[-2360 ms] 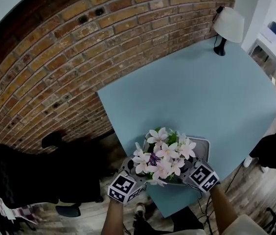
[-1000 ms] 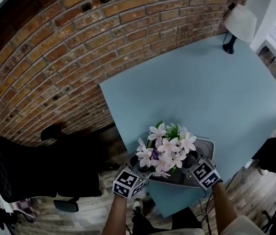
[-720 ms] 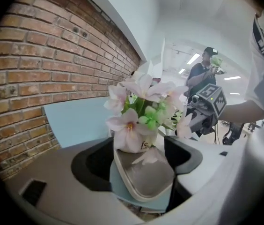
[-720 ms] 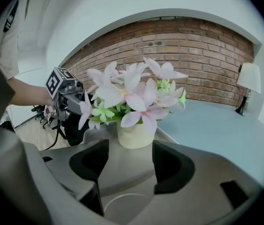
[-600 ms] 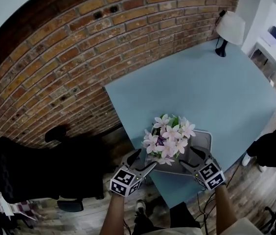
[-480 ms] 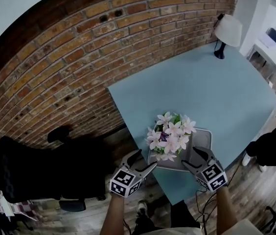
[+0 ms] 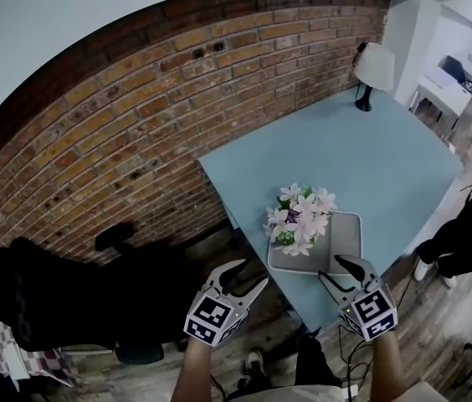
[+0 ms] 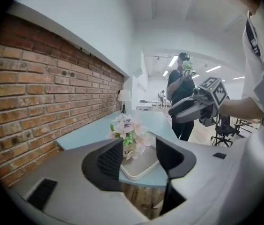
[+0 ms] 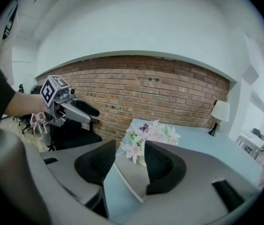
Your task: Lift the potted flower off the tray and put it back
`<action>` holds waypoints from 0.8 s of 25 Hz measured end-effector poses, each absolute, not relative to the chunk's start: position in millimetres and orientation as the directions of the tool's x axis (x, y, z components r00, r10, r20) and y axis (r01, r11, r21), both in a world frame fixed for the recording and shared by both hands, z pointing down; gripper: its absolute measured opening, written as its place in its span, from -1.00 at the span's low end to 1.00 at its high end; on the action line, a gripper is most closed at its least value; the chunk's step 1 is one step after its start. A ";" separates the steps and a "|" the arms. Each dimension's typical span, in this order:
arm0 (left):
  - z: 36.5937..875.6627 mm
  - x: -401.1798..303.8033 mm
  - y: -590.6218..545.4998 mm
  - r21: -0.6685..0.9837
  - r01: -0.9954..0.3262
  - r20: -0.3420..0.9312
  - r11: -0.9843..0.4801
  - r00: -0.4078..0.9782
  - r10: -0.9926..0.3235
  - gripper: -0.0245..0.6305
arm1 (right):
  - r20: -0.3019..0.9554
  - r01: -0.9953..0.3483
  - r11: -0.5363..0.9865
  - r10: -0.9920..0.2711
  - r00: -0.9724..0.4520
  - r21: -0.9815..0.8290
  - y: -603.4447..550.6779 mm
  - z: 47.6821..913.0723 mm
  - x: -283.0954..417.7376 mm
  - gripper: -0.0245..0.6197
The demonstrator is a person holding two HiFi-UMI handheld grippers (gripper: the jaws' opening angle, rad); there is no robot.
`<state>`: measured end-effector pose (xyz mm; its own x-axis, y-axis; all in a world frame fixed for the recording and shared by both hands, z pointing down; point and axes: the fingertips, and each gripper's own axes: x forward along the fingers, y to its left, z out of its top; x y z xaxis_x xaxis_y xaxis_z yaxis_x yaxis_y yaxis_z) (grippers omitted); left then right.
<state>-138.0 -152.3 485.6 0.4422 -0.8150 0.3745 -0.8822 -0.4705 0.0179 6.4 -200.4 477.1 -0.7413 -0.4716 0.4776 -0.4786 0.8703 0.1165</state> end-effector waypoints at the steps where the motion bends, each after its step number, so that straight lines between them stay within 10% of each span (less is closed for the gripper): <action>1: 476.5 -139.1 -146.9 0.005 -0.882 0.362 -0.471 0.441 -0.822 -0.20 | 0.459 -0.489 0.863 -0.488 -0.742 0.126 -194.2 468.0 5.0 -0.27; 12: 388.4 -137.2 -89.2 -0.116 -0.858 0.233 -0.499 0.465 -0.854 -0.79 | 0.284 -0.615 0.774 -0.630 -0.722 0.153 -129.7 380.8 -0.8 -0.73; 20: 345.9 -121.4 -49.3 -0.161 -0.842 0.174 -0.515 0.489 -0.855 -0.85 | 0.210 -0.641 0.750 -0.661 -0.720 0.164 -82.4 334.4 8.1 -0.86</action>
